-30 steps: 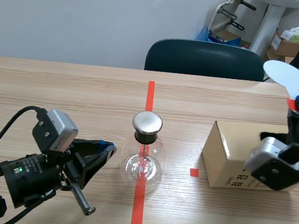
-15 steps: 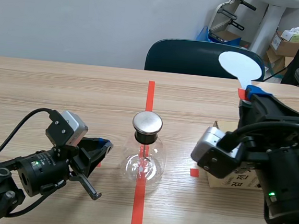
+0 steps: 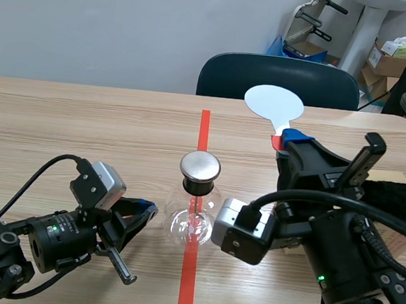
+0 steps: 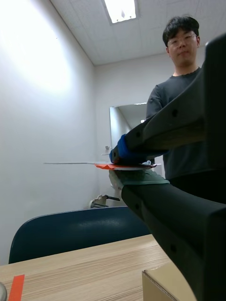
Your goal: Do the electroscope experiment
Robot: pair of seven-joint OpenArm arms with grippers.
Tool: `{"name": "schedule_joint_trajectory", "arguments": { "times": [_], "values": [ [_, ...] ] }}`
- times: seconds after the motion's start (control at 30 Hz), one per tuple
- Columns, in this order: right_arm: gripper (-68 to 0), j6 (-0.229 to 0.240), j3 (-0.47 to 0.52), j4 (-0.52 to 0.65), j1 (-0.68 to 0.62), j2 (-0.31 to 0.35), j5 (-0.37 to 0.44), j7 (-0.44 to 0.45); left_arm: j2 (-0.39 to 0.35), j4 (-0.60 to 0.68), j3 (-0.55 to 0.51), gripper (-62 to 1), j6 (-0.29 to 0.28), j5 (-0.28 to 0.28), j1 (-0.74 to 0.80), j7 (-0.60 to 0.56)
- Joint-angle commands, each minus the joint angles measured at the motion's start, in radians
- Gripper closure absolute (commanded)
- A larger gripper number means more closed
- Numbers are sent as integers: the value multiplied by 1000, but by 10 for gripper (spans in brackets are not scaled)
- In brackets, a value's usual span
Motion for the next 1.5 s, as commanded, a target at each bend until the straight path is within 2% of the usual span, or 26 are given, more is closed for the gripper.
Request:
{"name": "schedule_joint_trajectory", "arguments": {
  "times": [0.0,0.2,0.37,1.47],
  "values": [
    [-15,-11,8,-10,15,-3,-16,-18,6,14,-2,-30,-6,17,-3,-18],
    [-15,-12,7,-72,15,-5,-21,-31,5,14,-2,-30,-21,27,-3,-17],
    [-15,-31,-4,-99,18,-9,-21,-48,6,14,-2,-30,-47,67,-3,-18],
    [-15,-26,-23,-101,17,-14,-33,-51,2,14,-2,-29,-42,68,-3,-6]
  ]
}}
